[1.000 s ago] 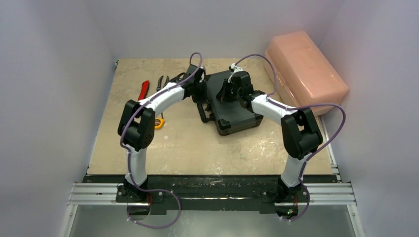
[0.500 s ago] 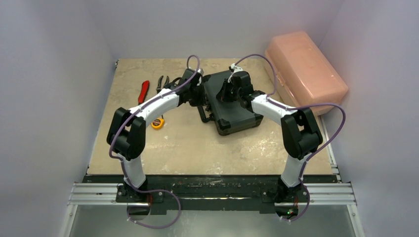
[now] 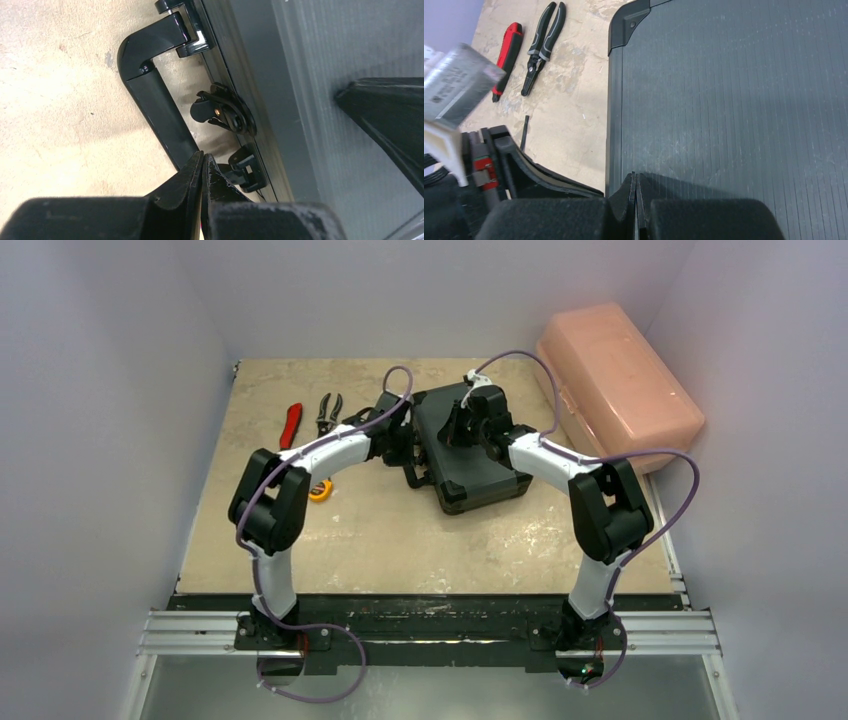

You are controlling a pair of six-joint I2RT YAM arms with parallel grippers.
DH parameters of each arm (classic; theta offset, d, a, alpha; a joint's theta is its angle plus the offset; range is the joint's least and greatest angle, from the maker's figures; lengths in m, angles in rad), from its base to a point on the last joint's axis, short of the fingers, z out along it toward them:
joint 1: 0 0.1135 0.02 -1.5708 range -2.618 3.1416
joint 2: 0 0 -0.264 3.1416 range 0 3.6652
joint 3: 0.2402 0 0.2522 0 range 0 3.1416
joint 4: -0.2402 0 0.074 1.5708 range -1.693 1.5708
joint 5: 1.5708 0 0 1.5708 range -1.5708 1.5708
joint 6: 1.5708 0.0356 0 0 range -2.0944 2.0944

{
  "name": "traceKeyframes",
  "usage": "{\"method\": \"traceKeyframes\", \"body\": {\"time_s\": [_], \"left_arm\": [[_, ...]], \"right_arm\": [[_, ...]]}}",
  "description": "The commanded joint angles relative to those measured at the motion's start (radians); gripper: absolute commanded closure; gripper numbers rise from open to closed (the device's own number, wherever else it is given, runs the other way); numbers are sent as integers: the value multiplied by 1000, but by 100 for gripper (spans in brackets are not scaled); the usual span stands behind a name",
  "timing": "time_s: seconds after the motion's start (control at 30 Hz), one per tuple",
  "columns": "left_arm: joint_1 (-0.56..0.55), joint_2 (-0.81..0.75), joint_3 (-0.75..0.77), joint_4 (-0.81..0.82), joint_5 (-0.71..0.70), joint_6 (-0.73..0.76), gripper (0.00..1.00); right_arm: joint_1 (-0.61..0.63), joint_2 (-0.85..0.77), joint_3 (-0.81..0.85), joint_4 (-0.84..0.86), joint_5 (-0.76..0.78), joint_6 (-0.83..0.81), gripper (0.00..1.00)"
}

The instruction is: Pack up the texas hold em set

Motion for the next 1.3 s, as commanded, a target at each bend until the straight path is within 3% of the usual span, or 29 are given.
{"method": "traceKeyframes", "body": {"time_s": [0.0,0.5,0.87,1.27], "left_arm": [[-1,36,7,52,3,13,100],[-1,132,86,47,22,-13,100],[-1,73,109,-3,-98,19,100],[-2,62,153,-50,-124,33,100]], "right_arm": [[15,89,-94,-292,40,-25,100],[15,86,-91,-292,51,-25,100],[15,88,-92,-289,46,-25,100],[14,92,-89,-289,42,-24,100]]}}
